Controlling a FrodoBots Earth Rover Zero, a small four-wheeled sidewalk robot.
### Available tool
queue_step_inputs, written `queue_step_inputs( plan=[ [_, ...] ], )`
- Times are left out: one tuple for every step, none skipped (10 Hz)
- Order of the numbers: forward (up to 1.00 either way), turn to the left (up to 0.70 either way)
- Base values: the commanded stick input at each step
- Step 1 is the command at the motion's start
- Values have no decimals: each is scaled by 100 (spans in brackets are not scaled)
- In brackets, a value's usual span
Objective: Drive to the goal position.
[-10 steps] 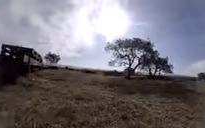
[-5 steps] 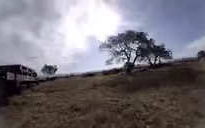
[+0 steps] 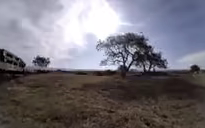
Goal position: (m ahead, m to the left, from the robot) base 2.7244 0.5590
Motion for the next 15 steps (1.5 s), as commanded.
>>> queue_step_inputs(
  plan=[
    [70, 0],
    [70, 0],
    [70, 0],
    [70, 0],
    [70, 0],
    [70, 0],
    [70, 0],
    [70, 2],
    [70, 17],
    [70, 27],
    [70, 27],
    [70, 27],
    [70, 27],
    [70, 16],
    [70, 1]
  ],
)
